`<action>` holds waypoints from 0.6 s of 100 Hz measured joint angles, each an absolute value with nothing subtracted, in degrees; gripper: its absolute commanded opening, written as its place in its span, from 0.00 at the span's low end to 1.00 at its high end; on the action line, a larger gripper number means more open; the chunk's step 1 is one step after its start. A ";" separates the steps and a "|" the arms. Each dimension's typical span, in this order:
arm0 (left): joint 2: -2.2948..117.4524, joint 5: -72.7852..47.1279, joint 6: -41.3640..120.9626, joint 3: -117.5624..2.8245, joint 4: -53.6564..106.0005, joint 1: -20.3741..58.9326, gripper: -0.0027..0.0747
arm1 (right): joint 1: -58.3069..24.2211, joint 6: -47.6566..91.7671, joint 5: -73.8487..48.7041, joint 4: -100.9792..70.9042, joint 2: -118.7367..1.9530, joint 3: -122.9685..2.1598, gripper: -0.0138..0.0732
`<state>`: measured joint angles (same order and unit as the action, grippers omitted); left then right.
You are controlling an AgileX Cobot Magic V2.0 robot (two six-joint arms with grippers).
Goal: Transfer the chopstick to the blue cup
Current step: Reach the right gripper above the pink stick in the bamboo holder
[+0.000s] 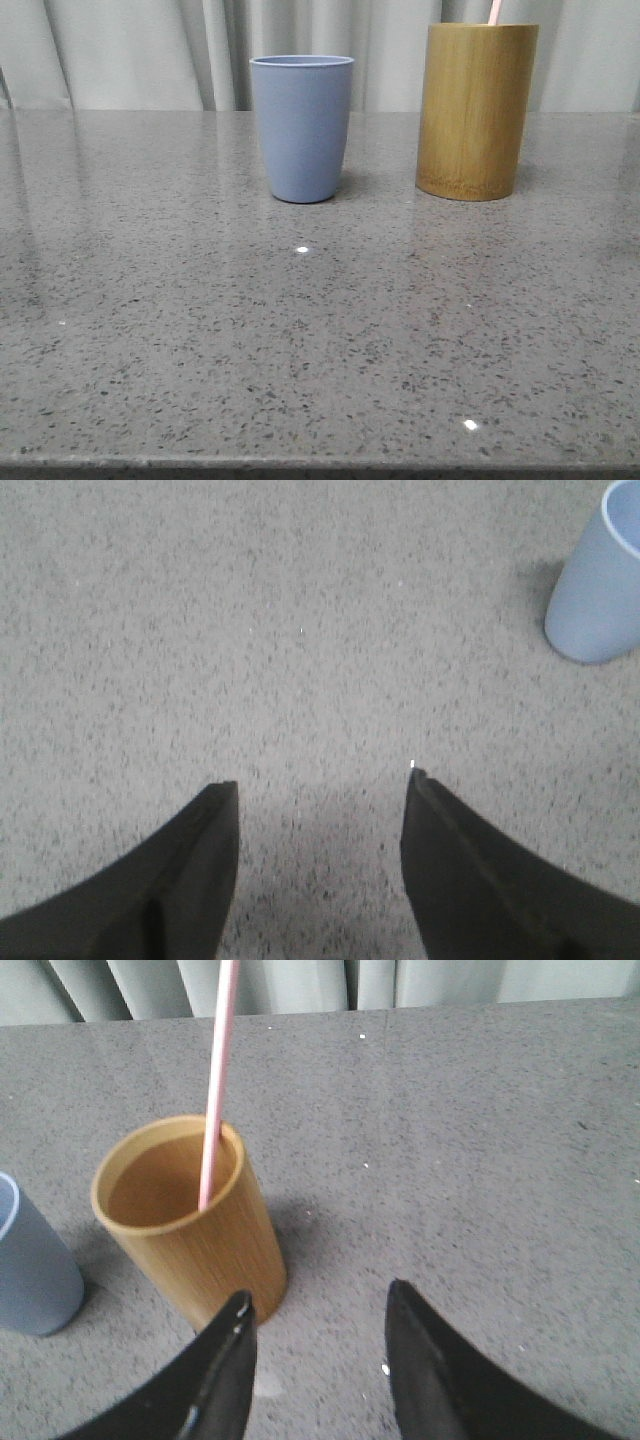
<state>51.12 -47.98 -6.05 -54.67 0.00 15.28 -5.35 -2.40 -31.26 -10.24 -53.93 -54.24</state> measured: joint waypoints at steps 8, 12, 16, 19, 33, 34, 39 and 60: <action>49.07 -47.98 -6.05 -52.74 0.00 15.28 0.51 | -5.35 -2.40 -31.85 -11.19 -57.17 -57.55 0.54; 48.32 -47.98 -6.05 -51.92 0.00 15.28 0.51 | -5.35 -2.40 -31.97 -11.90 -59.02 -59.00 0.54; 47.52 -47.98 -6.05 -51.33 0.00 15.28 0.51 | -5.35 -2.40 -32.23 -12.69 -60.95 -60.81 0.54; 47.11 -47.98 -6.05 -51.10 0.00 15.28 0.51 | -5.35 -2.40 -32.35 -13.25 -62.26 -62.09 0.54; 46.19 -47.98 -6.14 -50.66 0.00 15.28 0.51 | -5.46 -2.40 -33.09 -15.89 -68.99 -68.55 0.54; 46.20 -47.86 -6.14 -50.66 0.00 15.28 0.51 | -5.46 -2.40 -33.20 -16.01 -69.34 -69.17 0.54; 46.20 -47.86 -6.14 -50.66 0.00 15.28 0.51 | -5.86 -2.40 -33.23 -16.29 -71.63 -71.33 0.54; 46.20 -47.86 -6.14 -50.53 0.00 15.28 0.51 | -8.62 -2.40 -33.60 -16.58 -81.18 -79.47 0.54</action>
<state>46.20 -47.86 -6.14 -50.53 0.00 15.28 -8.62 -2.40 -33.60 -16.58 -81.18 -79.47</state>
